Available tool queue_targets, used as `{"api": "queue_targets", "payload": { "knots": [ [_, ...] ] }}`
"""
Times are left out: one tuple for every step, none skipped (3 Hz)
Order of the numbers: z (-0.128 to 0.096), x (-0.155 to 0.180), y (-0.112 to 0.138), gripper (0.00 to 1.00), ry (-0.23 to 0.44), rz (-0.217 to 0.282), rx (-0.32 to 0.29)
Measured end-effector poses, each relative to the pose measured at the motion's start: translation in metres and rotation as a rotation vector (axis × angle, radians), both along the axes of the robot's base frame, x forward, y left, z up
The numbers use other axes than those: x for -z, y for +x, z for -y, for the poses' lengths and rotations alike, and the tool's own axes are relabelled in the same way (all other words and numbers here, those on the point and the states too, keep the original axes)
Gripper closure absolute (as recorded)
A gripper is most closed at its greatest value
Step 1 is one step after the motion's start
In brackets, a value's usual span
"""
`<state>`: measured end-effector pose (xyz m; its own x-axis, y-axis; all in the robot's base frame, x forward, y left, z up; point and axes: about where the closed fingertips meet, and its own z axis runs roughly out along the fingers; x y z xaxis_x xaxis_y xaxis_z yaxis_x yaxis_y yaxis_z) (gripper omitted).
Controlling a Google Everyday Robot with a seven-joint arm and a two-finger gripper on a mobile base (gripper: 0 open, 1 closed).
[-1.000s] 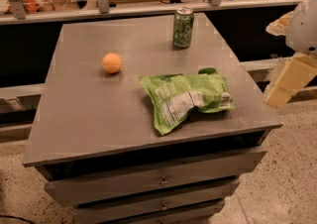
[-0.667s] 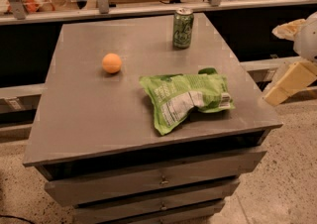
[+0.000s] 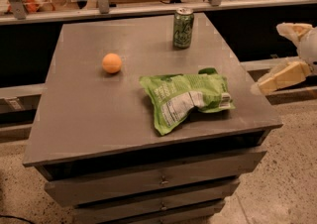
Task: Move green can near orange
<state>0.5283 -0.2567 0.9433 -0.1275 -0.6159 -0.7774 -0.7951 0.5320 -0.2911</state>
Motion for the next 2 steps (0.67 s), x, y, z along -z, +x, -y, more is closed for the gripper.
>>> {"api": "queue_targets", "payload": {
  "knots": [
    [0.006,0.008,0.02,0.0,0.129,0.029,0.046],
    [0.006,0.015,0.041,0.0,0.248,0.038,0.113]
  ]
}}
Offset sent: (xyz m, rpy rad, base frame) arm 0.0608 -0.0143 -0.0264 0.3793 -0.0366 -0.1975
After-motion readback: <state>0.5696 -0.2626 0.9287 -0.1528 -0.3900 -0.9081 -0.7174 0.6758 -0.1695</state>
